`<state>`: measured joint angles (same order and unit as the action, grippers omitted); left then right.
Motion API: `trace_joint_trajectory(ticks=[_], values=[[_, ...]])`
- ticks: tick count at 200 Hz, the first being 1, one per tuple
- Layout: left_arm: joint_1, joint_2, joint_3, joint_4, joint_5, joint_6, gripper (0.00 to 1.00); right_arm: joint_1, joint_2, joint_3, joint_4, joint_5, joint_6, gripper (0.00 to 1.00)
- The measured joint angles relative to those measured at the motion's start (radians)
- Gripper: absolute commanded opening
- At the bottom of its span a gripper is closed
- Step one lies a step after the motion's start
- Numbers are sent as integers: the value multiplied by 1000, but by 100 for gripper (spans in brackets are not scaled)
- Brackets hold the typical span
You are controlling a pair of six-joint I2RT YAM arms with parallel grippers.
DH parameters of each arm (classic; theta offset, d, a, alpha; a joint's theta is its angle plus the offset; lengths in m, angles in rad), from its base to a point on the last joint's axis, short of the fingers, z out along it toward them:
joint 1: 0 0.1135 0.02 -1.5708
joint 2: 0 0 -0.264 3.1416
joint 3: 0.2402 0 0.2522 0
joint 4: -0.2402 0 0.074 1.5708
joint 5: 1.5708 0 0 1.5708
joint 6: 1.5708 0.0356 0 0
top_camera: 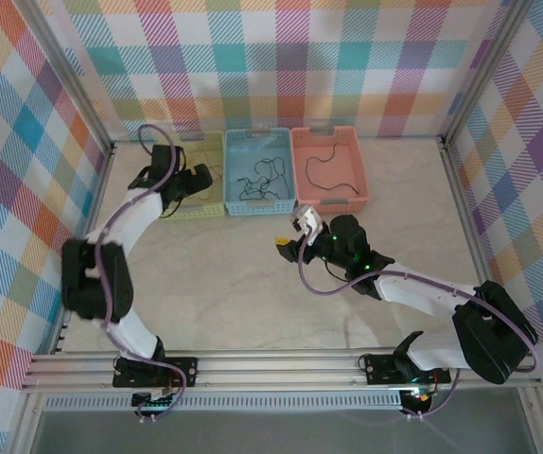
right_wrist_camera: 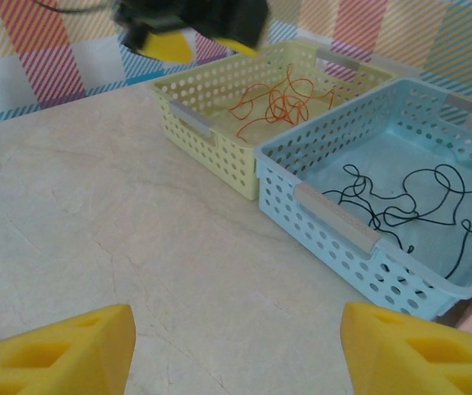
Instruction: Untangle the cables
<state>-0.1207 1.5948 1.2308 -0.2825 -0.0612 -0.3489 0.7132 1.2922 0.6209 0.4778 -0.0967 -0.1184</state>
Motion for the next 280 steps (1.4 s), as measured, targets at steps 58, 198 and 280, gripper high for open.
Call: trace_joint_trajectory(ticks=[58, 198, 280], values=[[0, -483, -404, 203, -99, 22, 100, -48, -91, -22, -1, 164, 56, 82], [6, -285, -877, 832, -129, 399, 100, -499, 27, -285, 180, 426, 90, 87], [57, -119, -854, 1014, 26, 413, 100, -666, 248, -262, 367, 305, 121, 90]])
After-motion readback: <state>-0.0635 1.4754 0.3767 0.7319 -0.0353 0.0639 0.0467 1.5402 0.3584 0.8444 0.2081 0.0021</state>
